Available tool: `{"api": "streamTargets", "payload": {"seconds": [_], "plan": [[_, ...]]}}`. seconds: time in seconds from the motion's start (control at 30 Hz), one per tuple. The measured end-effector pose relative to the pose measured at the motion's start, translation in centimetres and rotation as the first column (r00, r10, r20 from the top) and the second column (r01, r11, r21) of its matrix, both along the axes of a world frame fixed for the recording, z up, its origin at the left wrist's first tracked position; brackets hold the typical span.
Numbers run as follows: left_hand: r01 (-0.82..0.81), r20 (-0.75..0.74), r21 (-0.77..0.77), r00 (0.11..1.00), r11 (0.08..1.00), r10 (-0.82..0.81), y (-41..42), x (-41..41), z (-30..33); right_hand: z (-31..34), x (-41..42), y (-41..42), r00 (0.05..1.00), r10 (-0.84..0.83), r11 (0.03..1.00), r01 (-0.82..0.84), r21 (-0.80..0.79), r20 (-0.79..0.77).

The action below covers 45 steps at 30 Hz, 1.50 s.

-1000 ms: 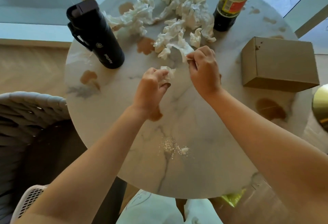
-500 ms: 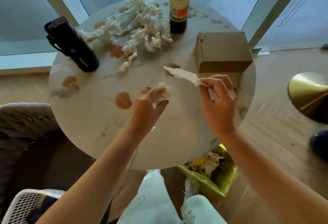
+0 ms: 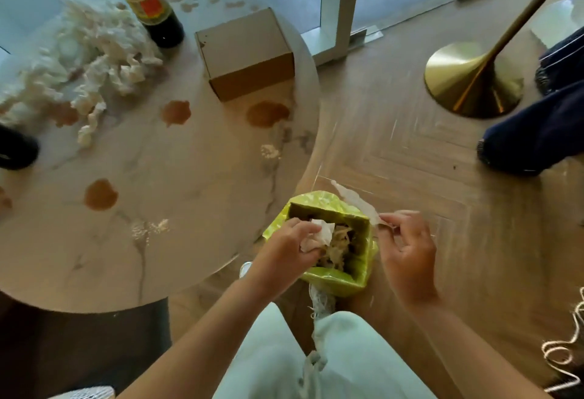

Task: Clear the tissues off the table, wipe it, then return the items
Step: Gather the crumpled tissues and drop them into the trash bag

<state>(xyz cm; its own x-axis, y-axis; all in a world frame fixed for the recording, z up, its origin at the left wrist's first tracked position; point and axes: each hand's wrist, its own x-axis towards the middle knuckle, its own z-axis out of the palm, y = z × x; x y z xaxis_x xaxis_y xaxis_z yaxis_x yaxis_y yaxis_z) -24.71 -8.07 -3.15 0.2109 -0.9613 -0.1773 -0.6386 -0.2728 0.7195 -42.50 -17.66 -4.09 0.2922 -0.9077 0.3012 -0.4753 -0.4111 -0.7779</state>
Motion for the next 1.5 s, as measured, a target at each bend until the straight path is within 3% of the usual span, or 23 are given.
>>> {"api": "streamTargets", "payload": {"seconds": [0.13,0.3,0.53,0.7,0.87,1.1,1.27,1.5], "plan": [[0.0,-0.032,0.225,0.999,0.974,0.007,-1.2,-1.0,-3.4,-4.8,-2.1,1.3,0.99,-0.023,0.973,0.055,0.225,-0.14],[-0.003,0.059,0.409,0.998,0.912,-0.023,-2.5,-0.4,-8.5,-11.3,-1.3,0.4,0.958,0.052,0.842,0.11,0.528,-0.282],[0.055,0.092,0.475,0.99,0.878,-0.111,-3.6,0.5,-14.2,-17.5,1.3,-1.5,0.901,0.216,0.713,0.117,0.692,-0.375],[0.142,0.066,0.53,0.976,0.836,-0.208,-3.7,0.6,-14.1,-18.0,1.7,-2.6,0.822,0.382,0.624,0.109,0.774,-0.423],[0.086,0.035,0.399,0.993,0.913,-0.108,-3.3,0.3,-10.6,-14.2,1.4,-3.0,0.884,0.307,0.651,0.076,0.755,-0.353],[-0.08,-0.075,0.024,0.994,0.996,0.082,-2.6,1.2,-2.0,-5.2,5.4,-3.8,0.97,0.172,0.842,-0.055,0.537,-0.17],[-0.335,-0.027,-0.155,0.942,0.929,0.335,-1.3,5.6,2.3,1.5,12.0,-3.9,0.946,0.32,0.91,-0.29,0.296,-0.056],[-0.587,-0.017,-0.163,0.805,0.793,0.593,2.6,15.1,4.4,5.1,22.8,-3.2,0.858,0.511,0.844,-0.49,0.219,-0.053]]}}
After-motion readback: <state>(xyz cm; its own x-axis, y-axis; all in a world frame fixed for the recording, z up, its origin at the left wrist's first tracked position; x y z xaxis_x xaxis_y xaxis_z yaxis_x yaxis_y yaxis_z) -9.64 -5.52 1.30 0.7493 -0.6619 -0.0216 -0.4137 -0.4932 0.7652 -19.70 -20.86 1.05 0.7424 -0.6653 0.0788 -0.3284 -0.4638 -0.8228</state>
